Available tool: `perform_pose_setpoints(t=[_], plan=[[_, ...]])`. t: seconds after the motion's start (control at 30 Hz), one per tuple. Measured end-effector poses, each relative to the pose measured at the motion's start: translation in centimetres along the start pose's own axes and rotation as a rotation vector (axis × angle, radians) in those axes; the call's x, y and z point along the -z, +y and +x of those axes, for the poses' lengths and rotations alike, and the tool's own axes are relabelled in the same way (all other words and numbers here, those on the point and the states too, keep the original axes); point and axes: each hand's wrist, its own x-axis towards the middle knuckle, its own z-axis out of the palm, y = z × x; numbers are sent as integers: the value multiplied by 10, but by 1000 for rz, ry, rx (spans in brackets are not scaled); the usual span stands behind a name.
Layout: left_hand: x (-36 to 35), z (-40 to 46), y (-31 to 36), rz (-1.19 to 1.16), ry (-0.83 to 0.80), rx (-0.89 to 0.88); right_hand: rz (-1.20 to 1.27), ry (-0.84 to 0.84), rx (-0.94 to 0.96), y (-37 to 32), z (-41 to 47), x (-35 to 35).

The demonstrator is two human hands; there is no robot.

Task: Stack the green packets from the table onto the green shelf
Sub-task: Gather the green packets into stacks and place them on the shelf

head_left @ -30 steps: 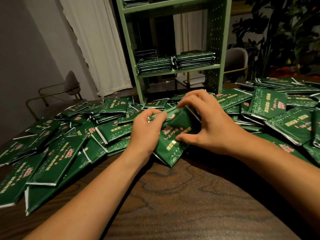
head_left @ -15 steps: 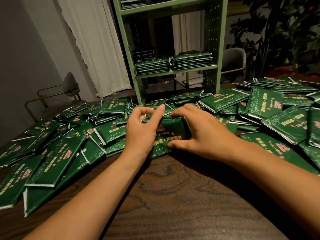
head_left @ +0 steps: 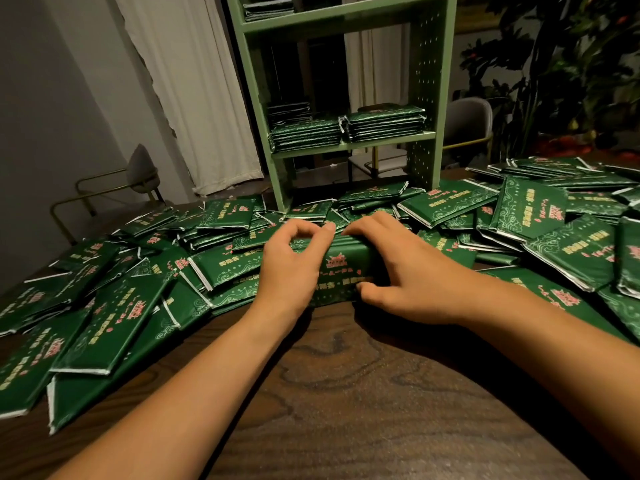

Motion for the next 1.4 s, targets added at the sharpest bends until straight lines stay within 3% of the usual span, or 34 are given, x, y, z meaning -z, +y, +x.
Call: perform_pose_setpoints(t=[0.13, 0.3, 0.5, 0.6, 0.83, 1.1, 1.17, 1.2, 1.3, 1.4], plan=[[4, 0, 1, -61, -119, 98, 66, -11, -37, 1, 0, 4], [8, 2, 6, 61, -286, 96, 426, 134, -235, 6, 6, 20], [15, 18, 26, 16, -337, 148, 732, 26, -510, 7, 19, 45], [16, 29, 39, -94, -351, 243, 807, -44, -527, 7, 23, 66], [18, 48, 73, -351, -328, 404, 1082, -83, -511, 7, 45, 88], [-4, 62, 96, -587, -141, 524, 1171, 81, -582, 2, 75, 99], [-12, 68, 99, -542, -102, 523, 1084, 114, -565, -5, 74, 101], [-16, 73, 101, -528, -96, 523, 917, 173, -522, -5, 72, 105], [-21, 86, 106, -504, -85, 521, -32, 498, -73, 6, 59, 122], [-25, 97, 110, -488, -117, 524, -499, 317, 245, 18, 55, 126]])
